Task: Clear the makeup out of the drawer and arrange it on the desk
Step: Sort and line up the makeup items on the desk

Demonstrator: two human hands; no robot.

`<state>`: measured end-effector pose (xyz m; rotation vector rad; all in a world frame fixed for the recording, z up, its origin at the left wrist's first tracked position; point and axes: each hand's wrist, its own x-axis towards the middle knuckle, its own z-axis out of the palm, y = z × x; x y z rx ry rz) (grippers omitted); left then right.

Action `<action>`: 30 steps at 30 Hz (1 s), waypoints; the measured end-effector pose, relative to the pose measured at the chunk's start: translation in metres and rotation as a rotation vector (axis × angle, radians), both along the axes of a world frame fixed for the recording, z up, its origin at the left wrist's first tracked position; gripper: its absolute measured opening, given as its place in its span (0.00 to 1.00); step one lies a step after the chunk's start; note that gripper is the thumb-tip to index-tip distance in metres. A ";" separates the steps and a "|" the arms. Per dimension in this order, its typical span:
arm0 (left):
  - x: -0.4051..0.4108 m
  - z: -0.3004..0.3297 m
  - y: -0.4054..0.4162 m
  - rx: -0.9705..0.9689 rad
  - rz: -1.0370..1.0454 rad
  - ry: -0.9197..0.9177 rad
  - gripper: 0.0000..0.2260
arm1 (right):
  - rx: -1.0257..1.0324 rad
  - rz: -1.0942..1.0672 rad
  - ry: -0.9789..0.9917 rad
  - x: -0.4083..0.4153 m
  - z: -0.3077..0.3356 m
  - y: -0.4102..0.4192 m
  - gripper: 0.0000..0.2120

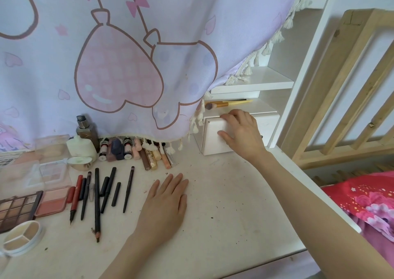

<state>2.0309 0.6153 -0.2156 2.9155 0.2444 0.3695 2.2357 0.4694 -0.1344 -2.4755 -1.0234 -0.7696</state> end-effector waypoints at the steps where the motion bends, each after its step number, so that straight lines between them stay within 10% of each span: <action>1: 0.000 -0.001 0.000 -0.012 -0.008 -0.015 0.35 | -0.001 -0.005 -0.009 0.000 0.000 0.001 0.21; 20: -0.004 0.003 -0.001 0.044 0.042 0.061 0.21 | 0.058 0.084 -0.120 -0.007 -0.013 -0.018 0.15; 30: -0.005 0.006 -0.002 0.074 0.010 0.062 0.19 | 0.024 -0.051 0.558 -0.012 0.045 -0.008 0.24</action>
